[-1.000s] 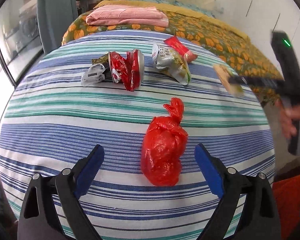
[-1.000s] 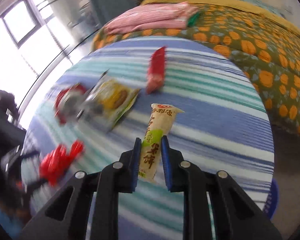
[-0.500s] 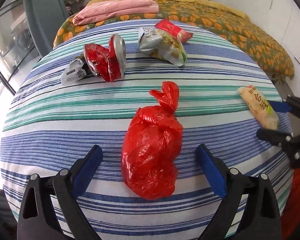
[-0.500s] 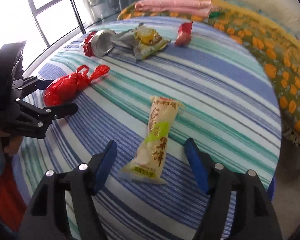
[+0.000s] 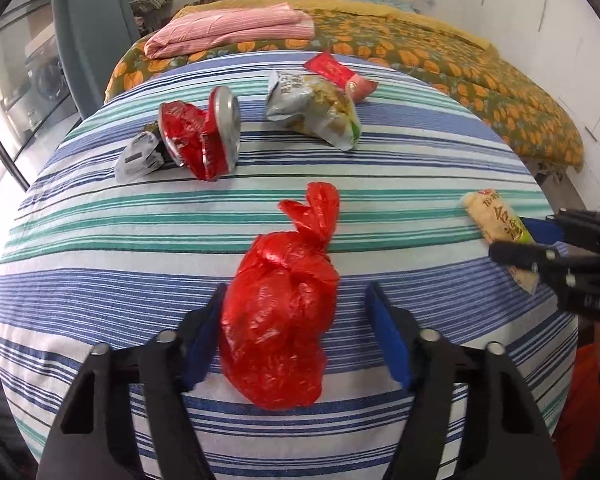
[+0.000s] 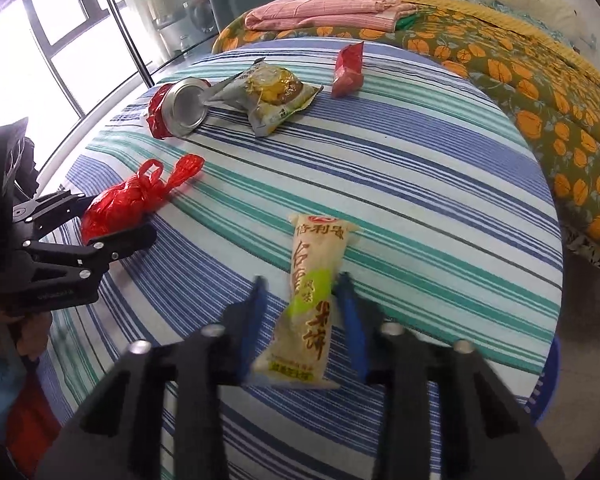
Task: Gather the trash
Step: 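Carry the red bag and snack bar to the blue wastebasket and open both tools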
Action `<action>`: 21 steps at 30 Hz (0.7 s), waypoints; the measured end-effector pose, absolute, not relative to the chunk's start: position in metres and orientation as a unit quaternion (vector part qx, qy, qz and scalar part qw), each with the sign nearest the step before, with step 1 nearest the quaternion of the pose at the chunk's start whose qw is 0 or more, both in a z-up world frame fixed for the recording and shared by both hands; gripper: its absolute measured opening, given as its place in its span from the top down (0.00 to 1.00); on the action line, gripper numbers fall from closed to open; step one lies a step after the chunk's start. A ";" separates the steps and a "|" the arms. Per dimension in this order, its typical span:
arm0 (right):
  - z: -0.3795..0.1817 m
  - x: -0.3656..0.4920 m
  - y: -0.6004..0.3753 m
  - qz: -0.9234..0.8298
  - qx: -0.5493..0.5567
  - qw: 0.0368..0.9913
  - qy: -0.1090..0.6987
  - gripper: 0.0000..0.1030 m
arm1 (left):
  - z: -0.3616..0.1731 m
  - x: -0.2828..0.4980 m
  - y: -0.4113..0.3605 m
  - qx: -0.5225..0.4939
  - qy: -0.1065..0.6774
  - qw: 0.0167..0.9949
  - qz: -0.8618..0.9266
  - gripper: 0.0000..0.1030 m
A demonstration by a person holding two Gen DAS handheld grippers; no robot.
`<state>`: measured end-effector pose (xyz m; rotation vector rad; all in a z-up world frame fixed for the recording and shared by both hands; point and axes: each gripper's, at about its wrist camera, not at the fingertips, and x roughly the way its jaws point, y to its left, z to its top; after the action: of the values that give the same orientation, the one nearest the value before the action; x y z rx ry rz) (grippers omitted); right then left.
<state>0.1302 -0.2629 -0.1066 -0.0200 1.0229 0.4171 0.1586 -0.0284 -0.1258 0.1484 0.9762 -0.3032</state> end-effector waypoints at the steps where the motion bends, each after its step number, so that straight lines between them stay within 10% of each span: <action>1: -0.106 0.129 -0.263 0.196 -0.010 0.852 0.485 0.81 | -0.126 0.158 -0.030 0.076 0.464 0.871 -0.142 0.48; 21: -0.071 0.074 -0.269 0.188 -0.048 0.882 0.429 0.82 | -0.107 0.106 -0.074 0.033 0.442 0.875 -0.195 0.61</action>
<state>0.0743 -0.2689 -0.0710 -0.0995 0.8941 0.3908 0.1063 -0.0741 -0.1069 0.0688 0.9217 -0.4063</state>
